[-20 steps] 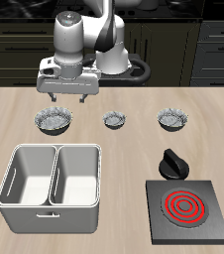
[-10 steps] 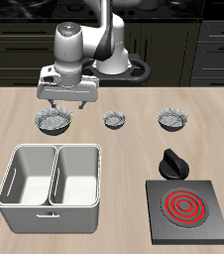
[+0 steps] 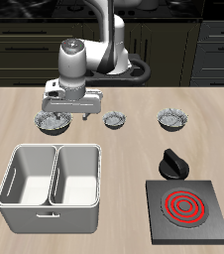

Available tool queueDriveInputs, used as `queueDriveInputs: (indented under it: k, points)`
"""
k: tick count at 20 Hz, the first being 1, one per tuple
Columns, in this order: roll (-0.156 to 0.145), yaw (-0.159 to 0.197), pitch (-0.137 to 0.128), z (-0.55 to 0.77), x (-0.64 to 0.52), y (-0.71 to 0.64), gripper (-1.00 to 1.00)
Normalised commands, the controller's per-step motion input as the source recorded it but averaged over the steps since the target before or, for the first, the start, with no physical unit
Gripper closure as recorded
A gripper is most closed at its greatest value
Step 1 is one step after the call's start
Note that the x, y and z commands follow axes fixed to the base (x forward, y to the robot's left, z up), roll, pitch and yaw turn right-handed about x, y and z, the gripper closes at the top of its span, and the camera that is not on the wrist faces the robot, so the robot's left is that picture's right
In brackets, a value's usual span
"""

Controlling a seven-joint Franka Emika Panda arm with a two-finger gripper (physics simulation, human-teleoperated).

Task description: Place the largest bowl in the left side of the drainer and the medium bowl in the right side

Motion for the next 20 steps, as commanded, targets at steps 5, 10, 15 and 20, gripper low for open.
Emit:
queueDriveInputs:
  k: [5,10,15,20]
  points:
    - [0.008,-0.014,0.035,-0.25,0.07,-0.01,1.0]
    - [0.003,-0.014,0.022,-0.04,0.02,-0.01,1.0]
    - [0.002,-0.012,0.003,0.03,0.01,0.02,1.0]
    - [-0.011,-0.009,-0.001,0.11,0.05,-0.01,1.0]
